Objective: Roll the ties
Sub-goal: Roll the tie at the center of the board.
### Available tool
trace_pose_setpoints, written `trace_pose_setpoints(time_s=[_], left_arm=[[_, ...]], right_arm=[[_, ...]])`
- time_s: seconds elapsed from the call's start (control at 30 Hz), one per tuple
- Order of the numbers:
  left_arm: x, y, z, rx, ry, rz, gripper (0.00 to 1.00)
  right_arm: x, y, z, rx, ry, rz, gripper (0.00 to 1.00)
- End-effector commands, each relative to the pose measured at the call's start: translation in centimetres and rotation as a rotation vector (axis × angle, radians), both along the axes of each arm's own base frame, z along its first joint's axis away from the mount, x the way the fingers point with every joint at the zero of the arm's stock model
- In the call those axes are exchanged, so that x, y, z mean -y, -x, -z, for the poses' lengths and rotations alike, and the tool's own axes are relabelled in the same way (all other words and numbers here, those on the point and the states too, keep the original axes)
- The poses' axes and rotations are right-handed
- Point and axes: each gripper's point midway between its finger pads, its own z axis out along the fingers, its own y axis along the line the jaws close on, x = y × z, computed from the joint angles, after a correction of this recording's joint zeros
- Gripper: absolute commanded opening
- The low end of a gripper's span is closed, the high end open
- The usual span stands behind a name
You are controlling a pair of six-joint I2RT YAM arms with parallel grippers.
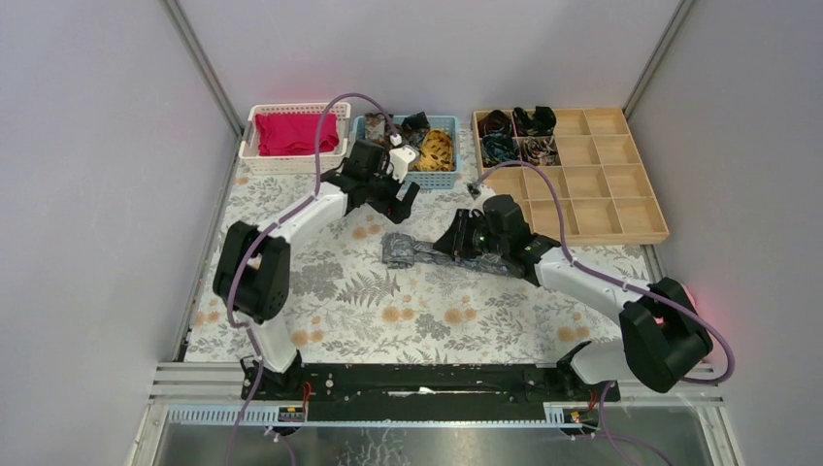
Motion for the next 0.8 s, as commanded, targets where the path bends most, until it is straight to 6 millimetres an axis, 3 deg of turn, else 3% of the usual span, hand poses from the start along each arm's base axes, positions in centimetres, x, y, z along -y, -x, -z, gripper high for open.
trace_pose_setpoints(time_s=[0.0, 0.2, 0.43, 0.77], left_arm=[[1.1, 2.4, 2.5, -0.173, 0.004, 0.182, 0.96], [1.4, 5.4, 5.8, -0.396, -0.004, 0.260, 0.99], [1.7, 5.6, 6.7, -0.453, 0.026, 0.252, 0.99], [1.8, 7.9, 8.4, -0.547, 0.054, 0.233, 0.99]], right_arm=[[0.9, 0.2, -1.8, 0.071, 0.002, 0.023, 0.25], [1.1, 0.7, -1.8, 0.076, -0.009, 0.021, 0.31], [0.6, 0.9, -1.4, 0.058, -0.032, 0.009, 0.31], [0.7, 1.3, -2.5, 0.069, -0.074, 0.013, 0.31]])
